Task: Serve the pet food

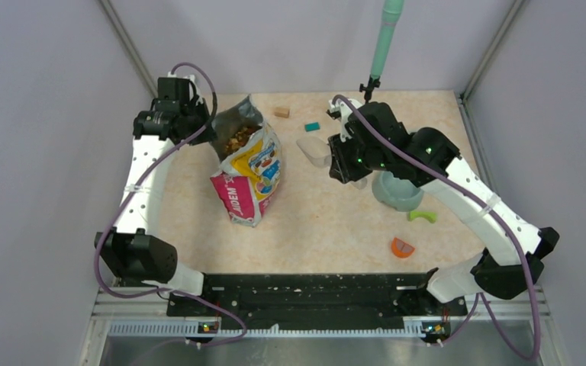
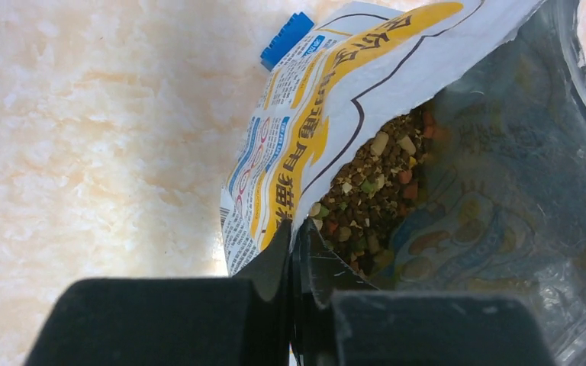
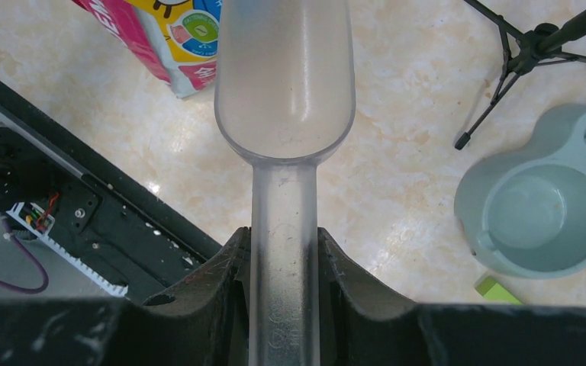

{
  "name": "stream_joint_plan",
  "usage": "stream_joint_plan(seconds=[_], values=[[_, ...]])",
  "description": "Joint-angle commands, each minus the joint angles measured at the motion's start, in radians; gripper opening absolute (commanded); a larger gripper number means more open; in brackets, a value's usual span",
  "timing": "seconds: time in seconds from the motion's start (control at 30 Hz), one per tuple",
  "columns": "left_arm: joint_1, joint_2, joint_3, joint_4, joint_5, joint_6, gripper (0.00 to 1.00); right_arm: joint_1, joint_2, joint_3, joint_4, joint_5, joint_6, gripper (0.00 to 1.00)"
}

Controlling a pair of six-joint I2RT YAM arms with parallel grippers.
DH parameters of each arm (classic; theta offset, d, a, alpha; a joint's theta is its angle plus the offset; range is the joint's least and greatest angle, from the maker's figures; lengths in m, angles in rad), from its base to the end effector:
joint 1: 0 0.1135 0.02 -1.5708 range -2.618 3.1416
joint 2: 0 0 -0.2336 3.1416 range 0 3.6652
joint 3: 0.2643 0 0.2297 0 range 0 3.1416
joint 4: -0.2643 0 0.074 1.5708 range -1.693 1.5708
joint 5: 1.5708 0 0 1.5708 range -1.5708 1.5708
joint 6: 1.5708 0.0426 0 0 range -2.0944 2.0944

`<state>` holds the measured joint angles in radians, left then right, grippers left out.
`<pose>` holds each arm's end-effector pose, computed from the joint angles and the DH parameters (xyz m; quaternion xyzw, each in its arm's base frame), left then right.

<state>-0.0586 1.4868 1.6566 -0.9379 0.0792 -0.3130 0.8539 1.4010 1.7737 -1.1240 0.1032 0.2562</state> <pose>0.2919 -0.0205 0.3620 -0.1013 0.9143 -0.1079 0.3769 0.1677 0.1857 0.4009 -0.2500 0.8814 0.1695 0.3631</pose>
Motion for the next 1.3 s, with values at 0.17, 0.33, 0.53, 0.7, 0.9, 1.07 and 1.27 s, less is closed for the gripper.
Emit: stream_joint_plan(seconds=[0.17,0.33,0.53,0.7,0.9,1.07,1.27], values=[[-0.261,0.104,0.327,-0.101,0.037,0.079,0.00,-0.007,-0.022,0.091,0.086,-0.012,-0.019,0.00],[-0.348,0.083,0.266,-0.039,0.170,-0.015,0.00,-0.008,-0.015,0.156,0.045,-0.053,-0.029,0.00],[-0.374,0.046,0.196,-0.004,0.176,-0.048,0.00,-0.007,-0.037,0.102,-0.057,-0.063,-0.016,0.00],[-0.397,0.056,0.177,-0.009,0.310,-0.044,0.00,-0.007,-0.033,0.018,0.021,-0.099,0.007,0.00],[-0.486,0.054,0.063,-0.056,0.370,-0.021,0.00,-0.007,-0.024,-0.003,0.064,-0.118,0.053,0.00],[-0.535,-0.012,-0.111,-0.019,0.379,-0.068,0.00,-0.007,-0.045,-0.089,-0.016,-0.112,0.051,0.00],[-0.544,-0.137,-0.269,0.026,0.311,-0.126,0.00,-0.007,-0.137,-0.345,-0.029,-0.186,0.087,0.00]])
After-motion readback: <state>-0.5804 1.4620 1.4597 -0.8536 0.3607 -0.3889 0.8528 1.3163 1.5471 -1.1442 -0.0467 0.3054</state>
